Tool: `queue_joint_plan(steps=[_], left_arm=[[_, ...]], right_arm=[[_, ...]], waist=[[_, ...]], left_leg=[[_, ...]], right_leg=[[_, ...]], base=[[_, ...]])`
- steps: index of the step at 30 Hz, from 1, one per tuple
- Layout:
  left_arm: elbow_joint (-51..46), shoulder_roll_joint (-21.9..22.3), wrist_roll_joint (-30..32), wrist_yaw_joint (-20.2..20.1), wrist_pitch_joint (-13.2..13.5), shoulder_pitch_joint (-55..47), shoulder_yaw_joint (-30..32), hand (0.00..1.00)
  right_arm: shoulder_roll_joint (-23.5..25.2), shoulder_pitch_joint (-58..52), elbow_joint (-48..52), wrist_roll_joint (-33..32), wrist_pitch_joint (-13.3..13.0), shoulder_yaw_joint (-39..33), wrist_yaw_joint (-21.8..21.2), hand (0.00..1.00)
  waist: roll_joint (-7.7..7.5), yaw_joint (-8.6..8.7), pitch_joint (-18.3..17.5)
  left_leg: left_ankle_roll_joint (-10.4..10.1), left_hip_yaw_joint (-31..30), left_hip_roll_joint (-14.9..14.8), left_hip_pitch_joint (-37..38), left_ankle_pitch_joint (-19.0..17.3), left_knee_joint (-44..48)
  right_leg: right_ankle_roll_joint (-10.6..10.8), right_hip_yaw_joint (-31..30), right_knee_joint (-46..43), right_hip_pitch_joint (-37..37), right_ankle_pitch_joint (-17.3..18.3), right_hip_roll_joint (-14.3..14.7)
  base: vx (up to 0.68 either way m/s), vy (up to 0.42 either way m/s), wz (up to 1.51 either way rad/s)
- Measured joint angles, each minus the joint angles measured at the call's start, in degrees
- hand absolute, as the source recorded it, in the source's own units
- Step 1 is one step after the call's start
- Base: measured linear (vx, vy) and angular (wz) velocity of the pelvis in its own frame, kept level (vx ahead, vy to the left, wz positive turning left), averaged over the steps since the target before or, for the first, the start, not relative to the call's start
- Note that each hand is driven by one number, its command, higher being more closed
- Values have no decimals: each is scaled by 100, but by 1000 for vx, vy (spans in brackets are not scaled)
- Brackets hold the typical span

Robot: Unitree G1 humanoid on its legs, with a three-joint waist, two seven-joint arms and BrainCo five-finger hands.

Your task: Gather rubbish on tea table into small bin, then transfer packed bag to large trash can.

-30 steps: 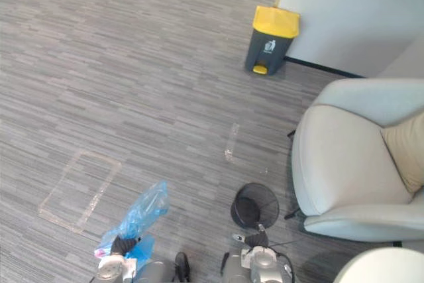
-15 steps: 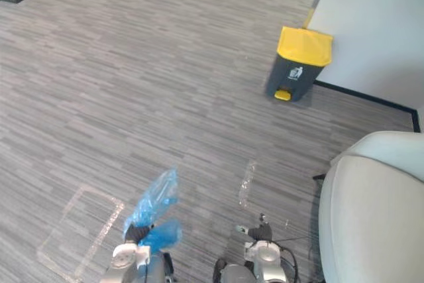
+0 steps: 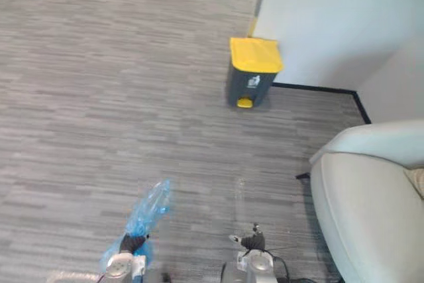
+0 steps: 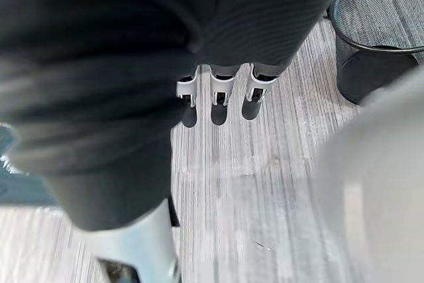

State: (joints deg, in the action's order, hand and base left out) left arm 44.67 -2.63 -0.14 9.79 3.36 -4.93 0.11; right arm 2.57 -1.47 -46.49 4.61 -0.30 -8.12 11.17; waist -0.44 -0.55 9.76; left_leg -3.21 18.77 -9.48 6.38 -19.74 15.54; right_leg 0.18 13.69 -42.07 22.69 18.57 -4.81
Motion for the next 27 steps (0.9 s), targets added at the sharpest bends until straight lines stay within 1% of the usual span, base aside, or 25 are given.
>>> queue_joint_plan(steps=[1, 2, 3, 4, 5, 6, 7, 8, 9, 10, 11, 12, 13, 14, 15, 16, 17, 18, 19, 20, 21, 22, 24, 25, 27], left_arm=[[188, -112, 0, -8, -1, 109, -3, 100], [263, -172, 0, -8, -2, 146, 0, 100], [460, -143, 1, -1, -31, 253, 26, 100], [453, -149, 2, -20, -25, 282, 36, 100], [451, -148, 3, -16, -20, 334, 67, 100], [456, -128, 5, -11, -19, 371, 65, 100], [434, -73, 5, -19, -6, 357, 94, 100], [399, 35, 4, -20, 9, 311, 132, 100], [314, 118, 5, -22, 8, 282, 211, 100], [152, 244, 5, -44, 13, 148, 297, 100], [7, 336, 0, -90, 13, 19, 306, 100], [-47, 352, 0, -118, 13, -34, 305, 100], [-103, 355, -9, -130, 12, -109, 310, 100], [-220, 353, -12, -127, 17, -127, 365, 100], [-263, 359, -12, -126, 20, -118, 447, 100], [-263, 365, -11, -125, 21, -95, 473, 100], [-278, 394, -10, -122, 22, -90, 520, 100], [-254, 437, -12, -119, 28, -82, 514, 100], [-203, 465, -13, -118, 29, -91, 506, 100], [-139, 458, -24, -115, 34, -50, 521, 100], [-105, 384, -22, -112, 26, -18, 538, 100], [-78, 293, -22, -113, 29, -18, 545, 100], [-7, 272, -24, -113, 11, -34, 548, 100], [-41, 256, -27, -111, 14, -117, 534, 100], [-12, 139, -27, -108, 7, -188, 335, 100]], right_arm=[[-49, 83, -17, 31, -16, 51, 2, 0], [-75, 63, -65, 54, -19, 52, 4, 0], [-253, 113, -272, 110, -7, 45, -1, 0], [-305, 210, -390, 169, 10, 25, 0, 0], [-324, 286, -453, 179, 18, -68, 6, 0], [-333, 305, -508, 179, 35, -164, 9, 0], [-318, 208, -492, 176, 34, -233, 1, 0], [-272, 57, -396, 170, 36, -206, 2, 0], [-273, 4, -352, 166, 22, -131, -1, 0], [-248, -28, -273, 162, 17, 11, 0, 0], [-234, 9, -180, 154, 18, 54, -2, 0], [-195, 28, -170, 153, 17, 51, -2, 0], [-114, 42, -168, 152, 18, 23, -1, 0], [-30, 52, -152, 152, 17, -28, 3, 0], [-7, 69, -144, 151, 22, -70, 9, 0], [30, 34, -150, 153, 44, -76, 11, 0], [17, 27, -160, 153, 61, -105, 20, 0], [-70, 24, -186, 156, 61, -155, 31, 0], [-115, 15, -189, 156, 62, -188, 34, 0], [-141, 42, -268, 157, 75, -239, 51, 0], [-84, 43, -282, 157, 80, -243, 60, 0], [1, -4, -286, 163, 74, -241, 60, 0], [22, -27, -293, 169, 76, -238, 42, 0], [22, -32, -293, 189, 74, -228, 16, 0], [25, -81, -293, 214, 73, -216, -3, 0]], waist=[[-58, 79, -8], [-170, 108, -25], [30, 146, 55], [83, 83, 29], [82, 85, 48], [86, 131, 51], [94, 162, 55], [89, 153, 70], [146, 152, 93], [213, 86, 86], [259, -7, 69], [256, -21, 70], [180, -30, 98], [162, -89, 88], [82, -165, 130], [58, -193, 148], [32, -213, 155], [80, -239, 108], [163, -246, 60], [114, -298, 57], [-9, -280, -2], [-146, -272, -73], [-157, -329, -70], [-144, -330, -74], [-93, -267, -54]], left_leg=[[-5, -25, 18, 197, -1, -117], [-32, -74, 126, 336, -13, -159], [-137, -233, -12, 508, -64, -140], [-122, -357, -30, 400, 55, -108], [-110, -530, 53, 373, 76, -191], [-103, -764, 154, 381, 293, -437], [-211, -831, 121, 385, 691, -38], [-339, -915, -14, 204, 775, 999], [-340, -974, -184, -153, 1003, 2034], [-335, -1013, -456, -679, 1238, 3316], [-299, -975, -600, -1213, 933, 4114], [-279, -958, -588, -1451, 795, 4236], [-206, -866, -574, -1747, 585, 4117], [-180, -768, -565, -1884, 499, 3835], [-121, -738, -473, -2100, 404, 3283], [-92, -749, -359, -2231, 389, 2817], [-112, -786, -145, -2248, 419, 2140], [-152, -948, 103, -2228, 793, 978], [-153, -1064, 127, -2218, 1086, 576], [-67, -1070, 178, -2157, 1405, 614], [-20, -994, 283, -2104, 1335, 586], [46, -887, 406, -2057, 1147, 609], [136, -584, 435, -1820, 737, 779], [174, -404, 449, -1559, 541, 743], [253, -244, 473, -1172, 341, 706]], right_leg=[[-104, 206, 1043, 214, -501, 190], [-277, 215, 1903, 170, -1253, 253], [-776, 348, 2102, -84, -1733, 431], [-858, 313, 2126, -121, -1664, 472], [-871, 291, 2089, -118, -1582, 443], [-879, 323, 2010, -294, -1404, 381], [-747, 482, 2034, -625, -1170, 426], [-661, 482, 2208, -1098, -916, 471], [-655, 464, 2366, -1400, -858, 551], [-725, 384, 2556, -1704, -798, 665], [-817, 192, 2649, -1900, -688, 756], [-812, 110, 2706, -1991, -667, 754], [-772, -77, 2848, -2141, -667, 744], [-731, -196, 2894, -2245, -686, 713], [-638, -361, 2980, -2418, -657, 654], [-560, -453, 3046, -2557, -623, 577], [-452, -562, 3073, -2689, -559, 461], [-250, -745, 3147, -2795, -440, 391], [-165, -817, 3146, -2821, -390, 430], [-3, -1013, 3124, -2857, -278, 388], [30, -1117, 3133, -2872, -287, 267], [83, -1199, 3087, -2867, -262, 116], [200, -1372, 2469, -2766, -203, -46], [438, -1458, 1542, -2433, -202, -127], [1039, -1460, -11, -1813, -403, -263]], base=[[535, -100, -3], [569, -104, 5], [468, -64, -2], [609, -113, -7], [448, -103, -2], [491, -159, 26], [384, -178, 41], [362, -173, 32], [323, -81, -5], [295, 55, -54], [309, 82, -67], [319, 71, -78], [255, 42, -66], [402, 97, -79], [351, 114, -65], [456, 185, -59], [382, 207, -60], [466, 290, -56], [387, 271, -66], [416, 266, -38], [430, 244, -38], [503, 258, -33], [406, 212, -62], [363, 193, -70], [351, 149, -36]])
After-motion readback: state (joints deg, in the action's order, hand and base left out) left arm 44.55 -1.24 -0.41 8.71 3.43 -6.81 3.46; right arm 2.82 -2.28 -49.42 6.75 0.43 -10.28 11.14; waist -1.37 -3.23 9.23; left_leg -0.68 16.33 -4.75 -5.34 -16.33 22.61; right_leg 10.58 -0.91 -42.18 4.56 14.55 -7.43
